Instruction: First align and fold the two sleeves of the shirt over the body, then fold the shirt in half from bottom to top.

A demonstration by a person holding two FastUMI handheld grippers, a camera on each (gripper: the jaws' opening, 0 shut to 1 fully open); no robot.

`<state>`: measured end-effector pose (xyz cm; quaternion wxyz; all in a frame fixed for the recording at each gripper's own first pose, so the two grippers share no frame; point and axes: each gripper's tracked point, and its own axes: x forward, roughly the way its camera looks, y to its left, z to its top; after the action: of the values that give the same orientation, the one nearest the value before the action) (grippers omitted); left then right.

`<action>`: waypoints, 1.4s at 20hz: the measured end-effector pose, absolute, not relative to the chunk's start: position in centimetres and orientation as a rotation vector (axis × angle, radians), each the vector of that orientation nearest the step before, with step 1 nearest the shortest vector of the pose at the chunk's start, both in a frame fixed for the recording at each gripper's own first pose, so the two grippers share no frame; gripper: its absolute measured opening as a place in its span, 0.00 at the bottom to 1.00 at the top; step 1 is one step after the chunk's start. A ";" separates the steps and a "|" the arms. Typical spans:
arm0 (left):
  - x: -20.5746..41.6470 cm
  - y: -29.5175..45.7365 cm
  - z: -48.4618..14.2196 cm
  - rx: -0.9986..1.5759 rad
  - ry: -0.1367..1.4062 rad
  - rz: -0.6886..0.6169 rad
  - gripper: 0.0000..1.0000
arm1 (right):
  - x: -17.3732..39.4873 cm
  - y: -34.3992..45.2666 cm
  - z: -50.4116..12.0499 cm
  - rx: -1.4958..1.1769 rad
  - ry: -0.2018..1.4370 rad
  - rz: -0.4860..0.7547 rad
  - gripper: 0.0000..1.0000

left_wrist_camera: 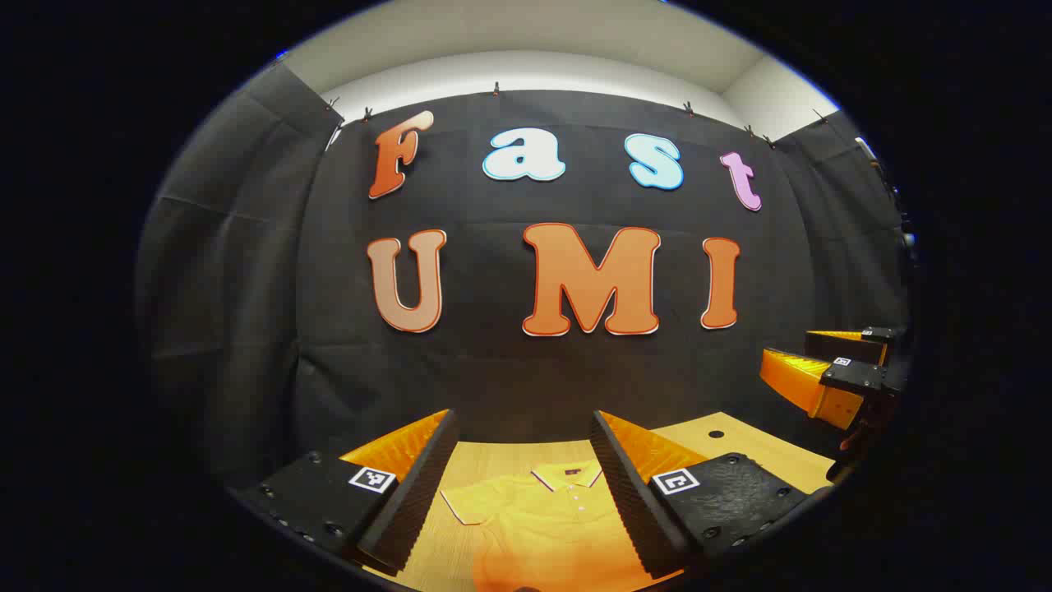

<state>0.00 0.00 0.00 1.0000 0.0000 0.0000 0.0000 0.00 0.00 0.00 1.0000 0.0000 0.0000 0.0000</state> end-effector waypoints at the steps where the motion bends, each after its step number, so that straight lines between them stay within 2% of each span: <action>1: 0.1 0.2 -0.3 0.000 0.009 0.000 0.97 | 0.1 0.2 0.0 -0.004 -0.001 0.005 0.98; 8: 0.2 1.8 0.4 0.002 -0.008 0.053 0.98 | 0.9 1.0 0.5 -0.038 -0.031 0.027 0.98; 9: 0.3 2.0 0.4 0.003 -0.011 0.063 0.95 | 1.1 0.9 0.6 -0.045 -0.036 0.025 0.98; 11: 0.3 2.1 0.4 0.007 -0.012 0.080 0.98 | 1.6 0.8 0.4 -0.056 -0.039 0.021 0.97; 15: 0.0 2.8 1.0 0.004 -0.031 0.110 0.95 | 2.7 1.7 -0.4 -0.048 -0.018 0.050 0.98; 18: -0.4 3.6 1.5 0.006 -0.047 0.129 0.98 | 3.5 1.9 -1.2 -0.054 0.004 0.054 0.98; 23: -1.5 4.2 2.8 0.001 -0.115 0.112 0.95 | 5.1 0.9 -3.6 -0.070 0.058 0.008 0.98; 28: -2.2 4.2 4.0 -0.013 -0.180 0.016 0.97 | 6.2 -1.9 -8.7 -0.034 0.202 -0.104 0.98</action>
<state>-2.23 4.25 4.01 0.9959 -0.0063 -0.0901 0.0080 6.22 -1.88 -8.67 0.9934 -0.0170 0.1006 -0.0518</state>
